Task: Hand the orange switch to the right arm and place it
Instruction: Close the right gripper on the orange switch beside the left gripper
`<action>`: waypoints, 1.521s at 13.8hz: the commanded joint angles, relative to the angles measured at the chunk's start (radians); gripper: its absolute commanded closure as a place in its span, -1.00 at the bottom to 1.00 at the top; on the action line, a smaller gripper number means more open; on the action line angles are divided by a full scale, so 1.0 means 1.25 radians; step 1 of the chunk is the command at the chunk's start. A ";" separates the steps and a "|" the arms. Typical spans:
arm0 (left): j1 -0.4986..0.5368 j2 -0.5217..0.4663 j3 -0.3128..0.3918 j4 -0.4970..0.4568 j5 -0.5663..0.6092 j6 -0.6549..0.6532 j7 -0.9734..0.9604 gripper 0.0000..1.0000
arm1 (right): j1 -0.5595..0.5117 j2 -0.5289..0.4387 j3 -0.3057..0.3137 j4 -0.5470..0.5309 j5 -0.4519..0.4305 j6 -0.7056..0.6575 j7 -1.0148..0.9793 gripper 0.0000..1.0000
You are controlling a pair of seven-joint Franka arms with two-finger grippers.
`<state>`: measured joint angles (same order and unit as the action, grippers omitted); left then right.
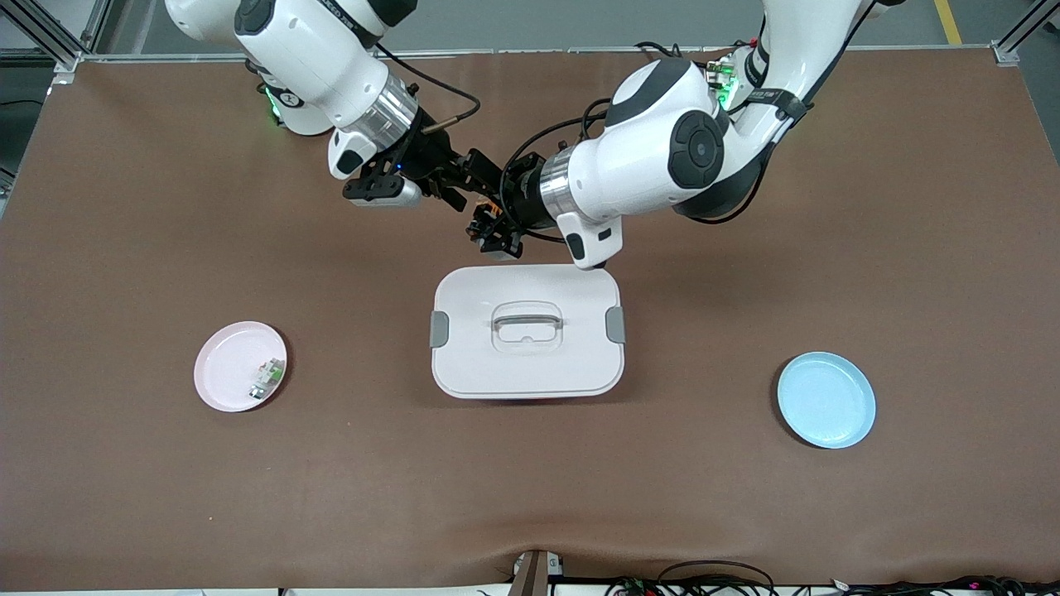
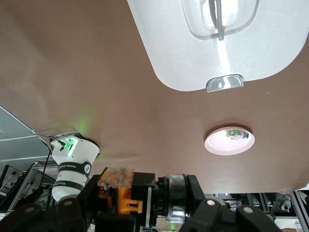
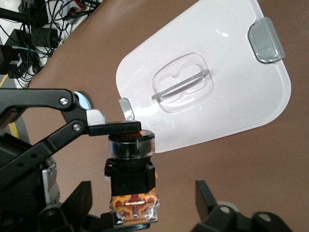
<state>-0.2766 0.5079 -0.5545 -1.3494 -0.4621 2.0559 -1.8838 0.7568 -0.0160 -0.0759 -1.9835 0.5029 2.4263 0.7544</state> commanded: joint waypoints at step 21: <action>-0.008 0.010 0.006 0.018 -0.002 0.005 -0.004 -1.00 | 0.016 0.009 -0.004 0.001 -0.004 0.008 0.052 1.00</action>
<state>-0.2786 0.5157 -0.5538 -1.3469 -0.4622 2.0583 -1.8815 0.7624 -0.0077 -0.0750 -1.9839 0.5046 2.4327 0.7936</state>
